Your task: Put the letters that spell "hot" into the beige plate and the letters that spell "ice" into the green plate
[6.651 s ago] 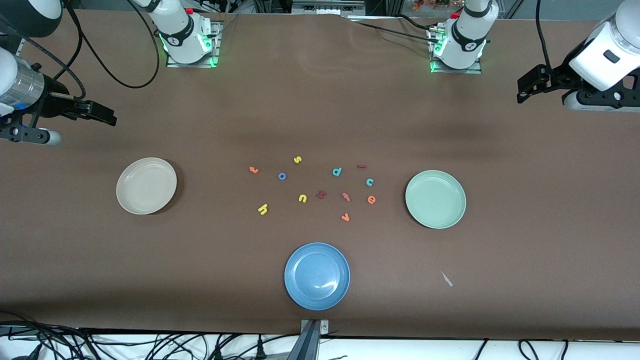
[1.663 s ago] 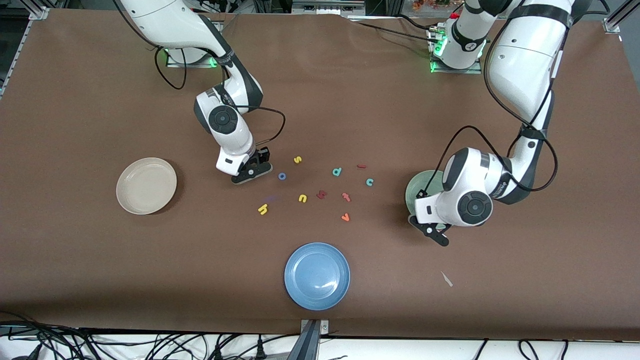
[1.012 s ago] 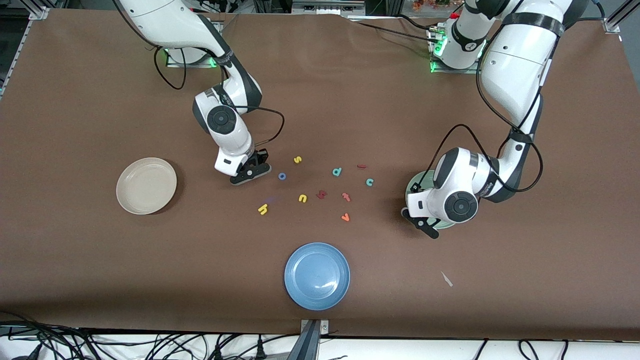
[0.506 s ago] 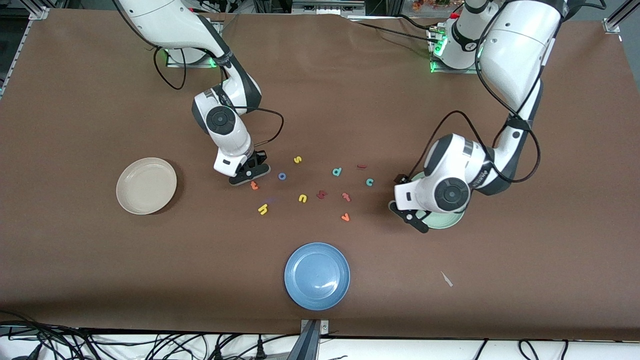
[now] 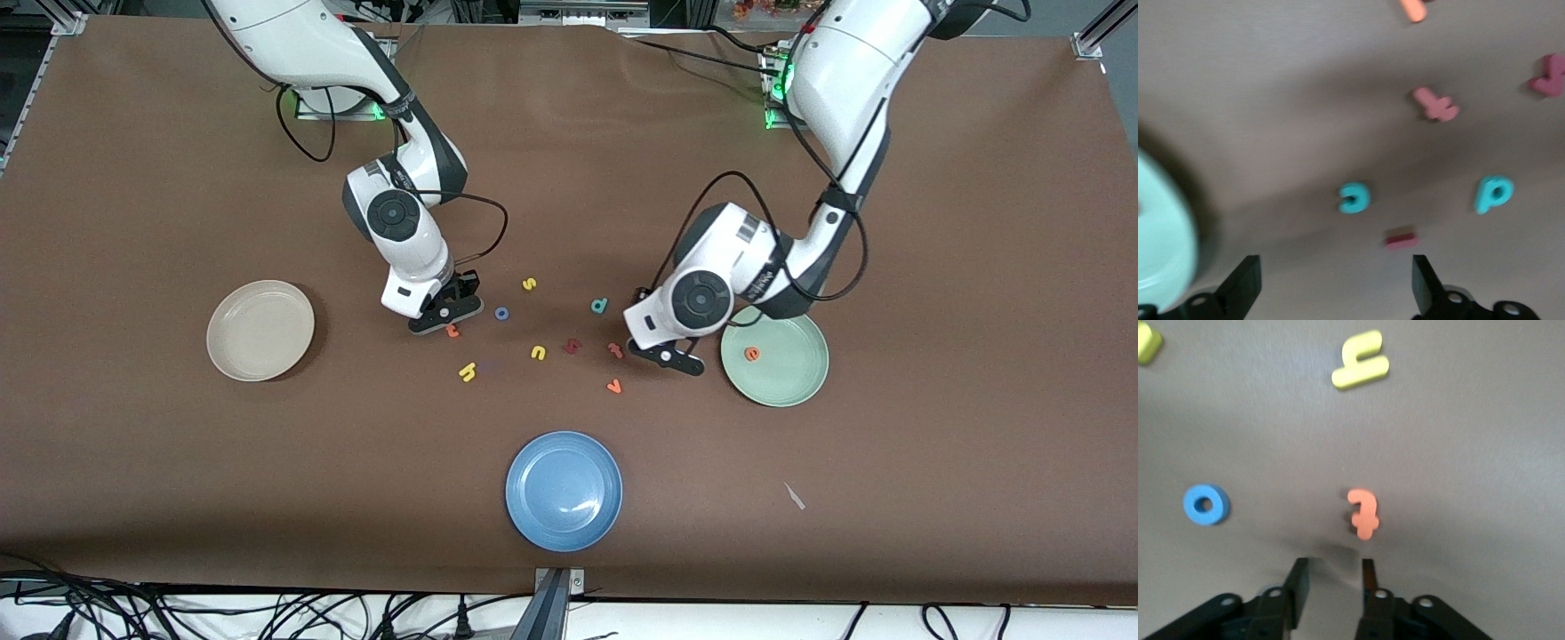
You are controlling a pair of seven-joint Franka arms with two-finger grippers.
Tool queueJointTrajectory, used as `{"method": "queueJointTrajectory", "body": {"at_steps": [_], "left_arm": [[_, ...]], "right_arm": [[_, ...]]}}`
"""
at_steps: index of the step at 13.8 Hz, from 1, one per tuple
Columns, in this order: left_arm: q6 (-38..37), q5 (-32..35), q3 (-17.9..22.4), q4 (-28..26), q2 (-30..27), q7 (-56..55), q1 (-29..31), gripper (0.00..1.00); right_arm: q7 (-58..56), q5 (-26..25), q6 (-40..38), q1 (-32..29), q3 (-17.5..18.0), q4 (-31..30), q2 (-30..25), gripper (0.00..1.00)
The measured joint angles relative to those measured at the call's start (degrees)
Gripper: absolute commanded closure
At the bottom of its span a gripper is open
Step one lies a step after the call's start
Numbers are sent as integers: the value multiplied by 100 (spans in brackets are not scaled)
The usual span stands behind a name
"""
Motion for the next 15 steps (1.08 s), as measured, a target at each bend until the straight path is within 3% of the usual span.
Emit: {"method": "queueJointTrajectory", "body": {"at_steps": [1, 3, 10, 12, 14, 15], "left_arm": [[98, 0, 1, -27, 54, -93, -46, 40], [363, 0, 6, -60, 160, -120, -52, 43], [893, 363, 20, -249, 356, -118, -108, 45], [937, 363, 29, -319, 356, -118, -106, 50], [947, 365, 33, -335, 353, -118, -105, 50], [948, 366, 34, -335, 352, -118, -105, 60]], "right_arm": [[2, 0, -128, -4, -2, 102, 2, 33], [2, 0, -369, -30, -13, 289, 4, 33], [-238, 0, -460, -142, -23, 777, 520, 34], [-257, 0, -461, -143, -26, 927, 630, 35], [-275, 0, -463, -144, -26, 966, 642, 41], [-277, 0, -463, -144, -26, 966, 643, 42]]}}
